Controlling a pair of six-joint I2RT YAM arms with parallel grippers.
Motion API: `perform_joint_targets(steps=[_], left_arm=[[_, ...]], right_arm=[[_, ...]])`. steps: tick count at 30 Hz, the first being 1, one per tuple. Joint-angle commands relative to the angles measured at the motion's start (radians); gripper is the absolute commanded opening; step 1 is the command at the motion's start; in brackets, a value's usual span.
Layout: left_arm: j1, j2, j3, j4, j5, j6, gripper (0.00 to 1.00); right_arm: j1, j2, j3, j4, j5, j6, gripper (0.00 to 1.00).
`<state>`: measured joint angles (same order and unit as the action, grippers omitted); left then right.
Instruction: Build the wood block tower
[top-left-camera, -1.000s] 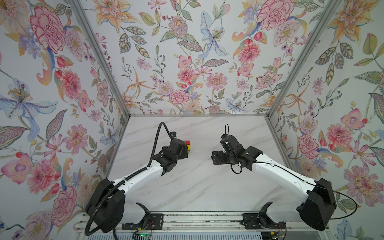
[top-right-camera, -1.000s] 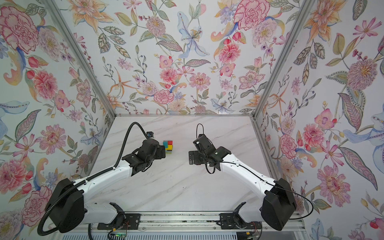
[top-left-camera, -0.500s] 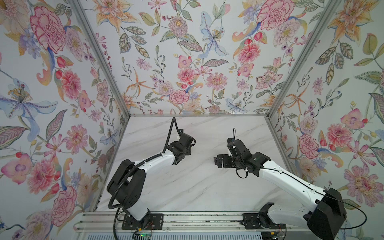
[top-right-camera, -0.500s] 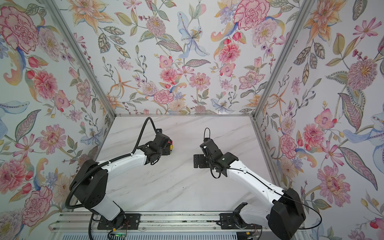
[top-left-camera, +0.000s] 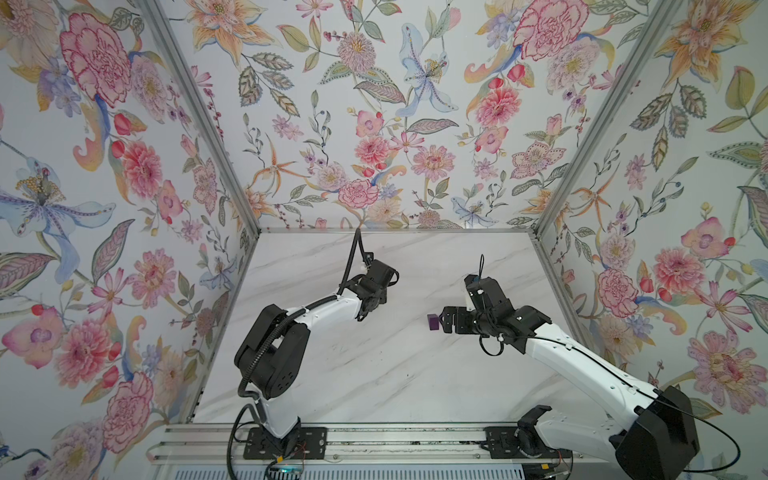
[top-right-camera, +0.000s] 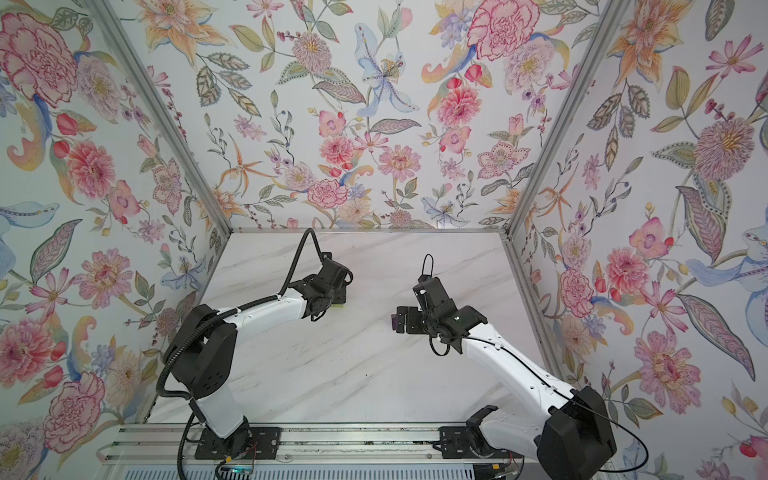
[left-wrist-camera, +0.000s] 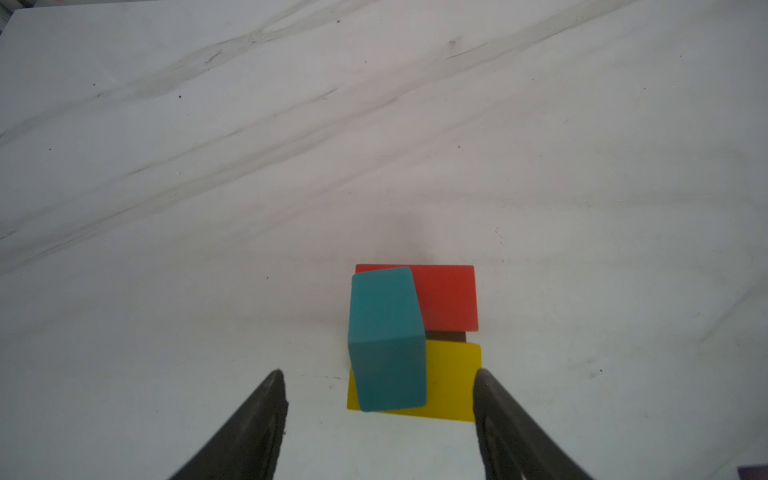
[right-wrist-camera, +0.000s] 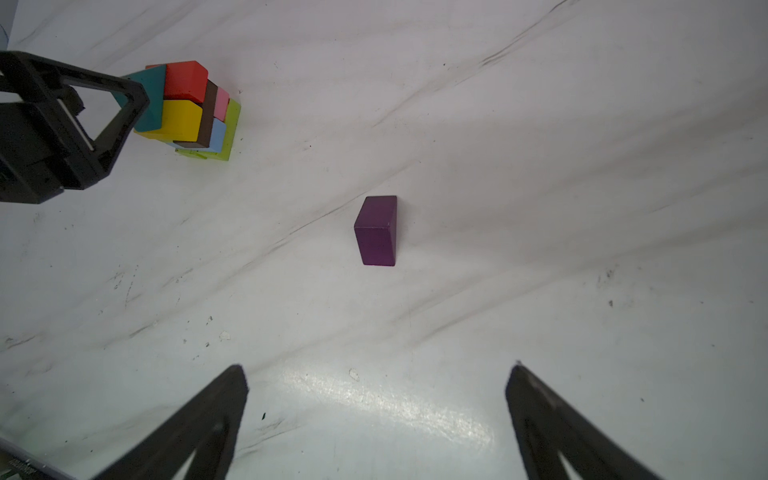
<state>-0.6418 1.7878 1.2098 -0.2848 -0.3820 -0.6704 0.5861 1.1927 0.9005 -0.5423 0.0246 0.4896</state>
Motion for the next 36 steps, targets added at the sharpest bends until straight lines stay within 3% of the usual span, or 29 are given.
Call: perform_joint_targets(steps=[1, 36], left_arm=[[-0.007, 0.021, 0.042, -0.037, -0.047, -0.008, 0.71], [0.005, 0.074, 0.077, -0.016, -0.035, -0.001, 0.50]], right_arm=[[-0.021, -0.020, -0.030, 0.011, -0.027, -0.022, 0.99], [-0.064, -0.015, -0.043, 0.016, -0.061, -0.037, 0.99]])
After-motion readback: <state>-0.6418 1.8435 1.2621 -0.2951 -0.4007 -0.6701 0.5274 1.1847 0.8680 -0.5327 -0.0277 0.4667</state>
